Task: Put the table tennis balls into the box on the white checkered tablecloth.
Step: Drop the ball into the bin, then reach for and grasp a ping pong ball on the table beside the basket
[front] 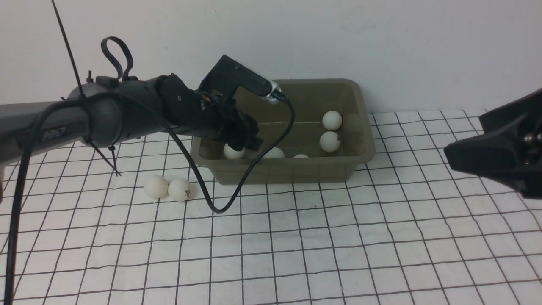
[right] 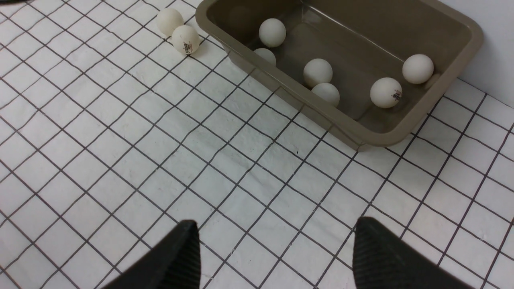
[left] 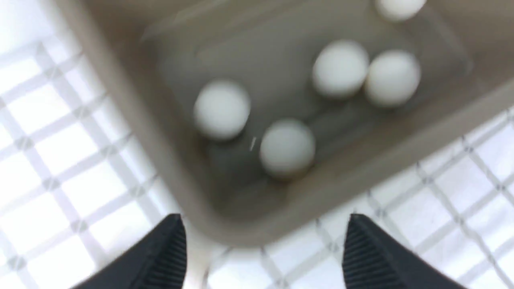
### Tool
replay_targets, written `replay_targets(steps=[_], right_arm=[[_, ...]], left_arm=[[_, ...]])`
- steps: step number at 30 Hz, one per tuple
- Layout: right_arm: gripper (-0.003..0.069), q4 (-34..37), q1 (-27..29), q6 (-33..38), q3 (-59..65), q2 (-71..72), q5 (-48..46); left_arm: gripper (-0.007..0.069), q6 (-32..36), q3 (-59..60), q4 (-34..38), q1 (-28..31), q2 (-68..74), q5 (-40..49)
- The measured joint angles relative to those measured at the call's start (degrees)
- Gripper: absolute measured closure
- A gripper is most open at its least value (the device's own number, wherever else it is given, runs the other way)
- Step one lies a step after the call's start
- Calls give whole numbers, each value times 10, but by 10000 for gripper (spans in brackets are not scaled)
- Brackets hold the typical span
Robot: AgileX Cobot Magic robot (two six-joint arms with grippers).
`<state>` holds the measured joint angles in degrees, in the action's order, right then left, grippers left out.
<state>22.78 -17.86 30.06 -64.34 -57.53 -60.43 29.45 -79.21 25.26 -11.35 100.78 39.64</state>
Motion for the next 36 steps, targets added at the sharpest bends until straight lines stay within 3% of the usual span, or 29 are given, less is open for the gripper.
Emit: replay_targets(steps=[9,12,16,31,36], right_arm=[[197,-1,0,11,0,0,-1],[197,-1,0,12,0,0,-1],[197,-1,0,15,0,0,0],[197,21,0,15,0,0,-4],[197,26,0,15,0,0,-4]], left_arm=[[178,-75,1,-43,26,-51,179],[178,-95,19,-91,26,-48,165],[178,-94,53,-103,26,-9,89],[178,139,58,-88,26,97,-60],[178,170,58,-86,26,113,-75]])
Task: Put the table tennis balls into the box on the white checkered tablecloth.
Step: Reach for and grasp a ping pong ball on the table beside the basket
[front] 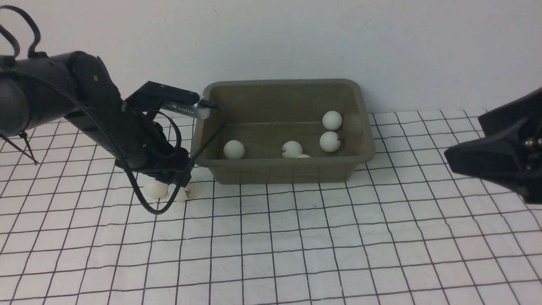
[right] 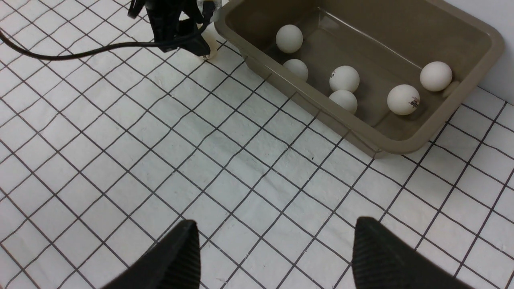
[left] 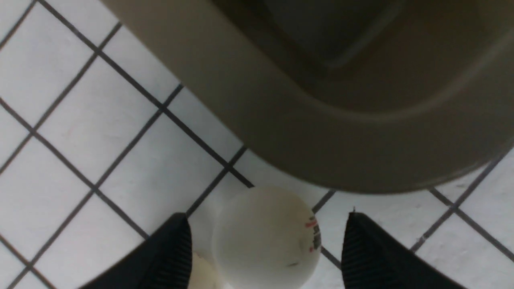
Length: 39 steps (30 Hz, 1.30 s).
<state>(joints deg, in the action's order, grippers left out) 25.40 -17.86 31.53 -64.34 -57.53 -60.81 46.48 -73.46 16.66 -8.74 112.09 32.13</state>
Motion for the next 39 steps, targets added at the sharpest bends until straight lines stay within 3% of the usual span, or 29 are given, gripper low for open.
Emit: replay_targets(steps=[12,18,39], right_arm=[[197,0,0,0,0,0,0],[197,1,0,0,0,0,0],[197,2,0,0,0,0,2]], left_arm=[[181,6,0,1,0,28,-18],[274,6,-1,7,0,31,-40],[272,12,-40,-27,0,-45,18]])
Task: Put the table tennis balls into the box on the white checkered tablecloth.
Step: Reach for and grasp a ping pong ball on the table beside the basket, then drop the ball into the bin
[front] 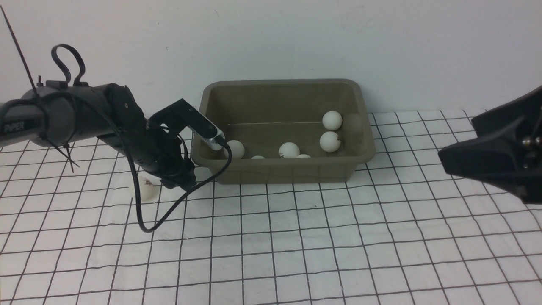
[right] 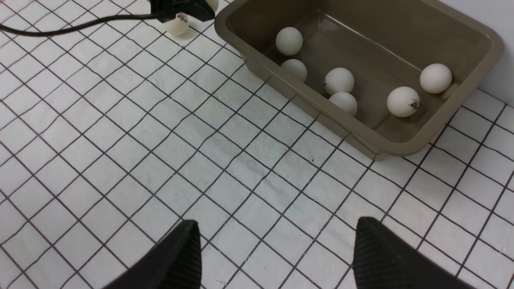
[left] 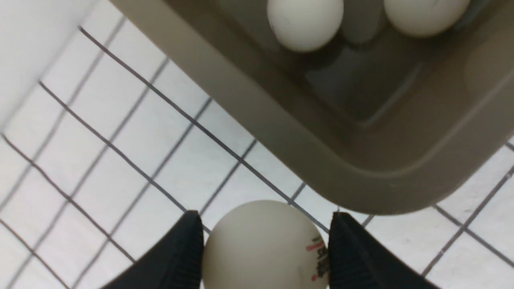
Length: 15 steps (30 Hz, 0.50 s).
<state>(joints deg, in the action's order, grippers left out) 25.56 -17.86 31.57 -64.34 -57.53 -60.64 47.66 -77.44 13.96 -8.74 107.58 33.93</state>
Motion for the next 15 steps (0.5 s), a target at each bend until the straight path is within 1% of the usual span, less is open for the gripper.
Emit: replay_targets(steps=[5,9,11,15], right_arm=[[197,0,0,2,0,0,1],[197,0,0,2,0,0,1],[197,0,0,2,0,0,1],[197,0,0,2,0,0,1]], left_arm=[[272,3,-19,8,0,-9,7],[272,18,-33,64,-1,-9,-9],[272,40,-35,95,-3,-9,-24],[272,124,-38,167,-16,-5,-48]])
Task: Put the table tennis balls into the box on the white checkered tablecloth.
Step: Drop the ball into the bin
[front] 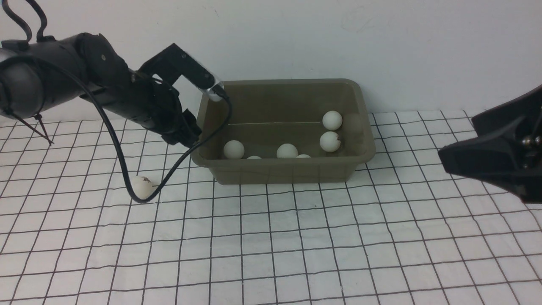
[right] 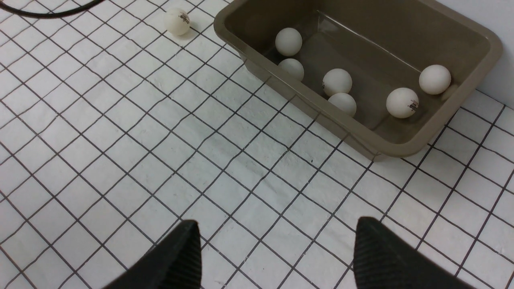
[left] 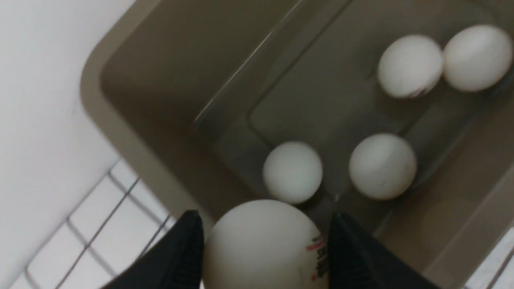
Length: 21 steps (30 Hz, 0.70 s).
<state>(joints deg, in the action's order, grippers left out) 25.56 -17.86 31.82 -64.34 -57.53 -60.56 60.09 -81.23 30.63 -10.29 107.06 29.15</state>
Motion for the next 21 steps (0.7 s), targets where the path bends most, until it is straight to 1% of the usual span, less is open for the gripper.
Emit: replay_targets(steps=[1,4,8,13,16,18,19,21], right_arm=[[197,0,0,0,0,0,0],[197,0,0,0,0,0,0],[197,0,0,0,0,0,0],[197,0,0,2,0,0,0],[197,0,0,2,0,0,0],[197,0,0,2,0,0,0],[197,0,0,2,0,0,0],[197,0,0,2,0,0,-1]], left_arm=[[272,25,0,26,-6,3,-5],[272,76,0,63,-13,11,-14],[272,179,-1,151,-25,37,-27],[272,256,-2,209,-25,53,-27],[268,275,-2,228,-25,55,-24],[224,271,-2,238,-25,51,-23],[197,260,-2,237,-25,47,-22],[161,209,-2,215,-22,31,-21]])
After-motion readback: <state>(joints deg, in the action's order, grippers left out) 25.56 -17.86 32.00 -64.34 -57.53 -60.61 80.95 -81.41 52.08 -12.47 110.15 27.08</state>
